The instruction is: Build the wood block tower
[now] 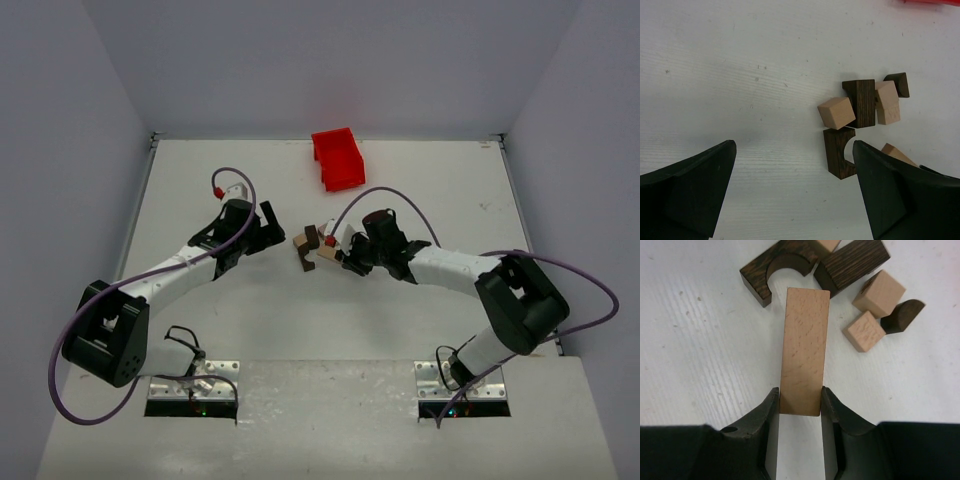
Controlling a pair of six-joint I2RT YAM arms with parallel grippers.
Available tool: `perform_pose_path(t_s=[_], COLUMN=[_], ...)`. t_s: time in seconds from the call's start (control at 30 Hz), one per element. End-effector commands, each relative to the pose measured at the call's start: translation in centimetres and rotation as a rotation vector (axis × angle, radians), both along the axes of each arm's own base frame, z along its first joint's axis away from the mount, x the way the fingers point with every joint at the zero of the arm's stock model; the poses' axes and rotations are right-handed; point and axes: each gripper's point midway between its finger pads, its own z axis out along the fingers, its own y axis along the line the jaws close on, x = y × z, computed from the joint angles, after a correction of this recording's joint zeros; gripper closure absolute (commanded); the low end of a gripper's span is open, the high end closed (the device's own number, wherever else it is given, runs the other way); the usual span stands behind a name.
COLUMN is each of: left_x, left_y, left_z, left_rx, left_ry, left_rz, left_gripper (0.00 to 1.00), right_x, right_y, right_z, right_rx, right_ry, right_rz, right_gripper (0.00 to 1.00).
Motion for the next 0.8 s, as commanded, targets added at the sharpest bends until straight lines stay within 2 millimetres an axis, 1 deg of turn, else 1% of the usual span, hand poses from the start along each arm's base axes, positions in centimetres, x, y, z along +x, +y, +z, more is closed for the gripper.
perform_pose_path(t_s=[0.0,0.07,0.13,0.2,0.27,0.3,0.33,0.37,0.47,0.6,0.67,0.77], left_x=[1.4,1.4,1.3,1.3,1.4,1.3,1.3,1.3,1.4,1.3,1.4,1.3], left_y=[-0.7,-0.8,-0.7,-0.7,-0.7,-0.6,-0.5,-0.4,-0.1,-0.3,-0.3,-0.5], left_z=[2.5,2.5,2.5,2.5,2.5,2.5,2.6,2.6,2.6,2.5,2.6,2.5], left_rx=[-0.016,-0.015,-0.014,-0.013,-0.011,-0.009,-0.004,0.001,0.012,0.003,0.001,-0.004], left_ry=[-0.078,-0.078,-0.078,-0.078,-0.080,-0.079,-0.079,-0.080,-0.078,-0.076,-0.079,-0.078], left_rz=[-0.019,-0.022,-0.023,-0.024,-0.021,-0.020,-0.016,-0.010,0.002,-0.004,-0.005,-0.015], left_gripper=[0.00,0.00,0.00,0.00,0.00,0.00,0.00,0.00,0.00,0.00,0.00,0.00], right_x=[0.1,0.2,0.3,-0.1,-1.3,-1.6,-2.6,-3.0,-3.8,-4.0,-4.7,-5.5], right_y=[0.3,-0.4,-0.6,-0.7,-0.1,0.0,0.4,0.7,0.9,0.7,0.7,0.8], right_z=[3.9,4.5,5.4,5.8,5.9,5.8,5.8,5.9,5.5,4.6,3.3,1.9], right_rx=[0.078,0.081,0.089,0.094,0.122,0.123,0.140,0.150,0.139,0.118,0.102,0.063], right_ry=[-0.115,-0.138,-0.158,-0.161,-0.128,-0.129,-0.111,-0.110,-0.102,-0.079,-0.054,-0.010], right_rz=[0.011,-0.029,-0.045,-0.028,0.027,0.039,0.088,0.111,0.135,0.135,0.164,0.204], right_gripper=[0.86,0.86,0.87,0.86,0.86,0.86,0.86,0.86,0.84,0.84,0.85,0.85])
